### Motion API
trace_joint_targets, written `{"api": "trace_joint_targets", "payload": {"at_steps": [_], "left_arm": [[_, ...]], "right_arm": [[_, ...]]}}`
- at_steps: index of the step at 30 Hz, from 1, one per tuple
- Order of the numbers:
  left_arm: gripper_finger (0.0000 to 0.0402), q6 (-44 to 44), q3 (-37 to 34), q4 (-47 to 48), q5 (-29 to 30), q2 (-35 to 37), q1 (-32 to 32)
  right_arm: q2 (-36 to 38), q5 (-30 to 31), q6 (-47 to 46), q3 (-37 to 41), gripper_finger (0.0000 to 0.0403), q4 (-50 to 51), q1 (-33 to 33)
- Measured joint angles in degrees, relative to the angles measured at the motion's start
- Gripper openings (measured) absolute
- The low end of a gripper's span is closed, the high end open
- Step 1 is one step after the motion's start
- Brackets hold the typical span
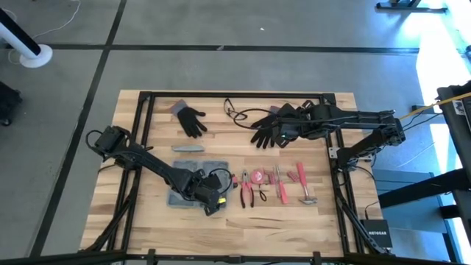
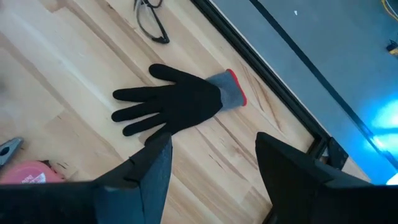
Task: Prefit tool cases
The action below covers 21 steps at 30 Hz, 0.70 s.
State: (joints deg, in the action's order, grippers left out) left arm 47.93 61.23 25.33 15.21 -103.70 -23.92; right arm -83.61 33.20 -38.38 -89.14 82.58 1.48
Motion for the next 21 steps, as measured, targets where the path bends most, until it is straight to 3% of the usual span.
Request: {"api": "trace_joint_targets", "payload": {"at_steps": [11,21], "left_arm": [[0.0169,0.0,0.0,4.1,3.4,-0.4,0.1],[0.0068,-3.4,0.0,7.5,4.7,-0.1,0.0]], "right_arm": [[0.0,0.3,0.4,0.0,0.0221,-2.1,0.0],[0.0,0.8,1.5,0.0,0.0221,-3.3,0.0]]}}
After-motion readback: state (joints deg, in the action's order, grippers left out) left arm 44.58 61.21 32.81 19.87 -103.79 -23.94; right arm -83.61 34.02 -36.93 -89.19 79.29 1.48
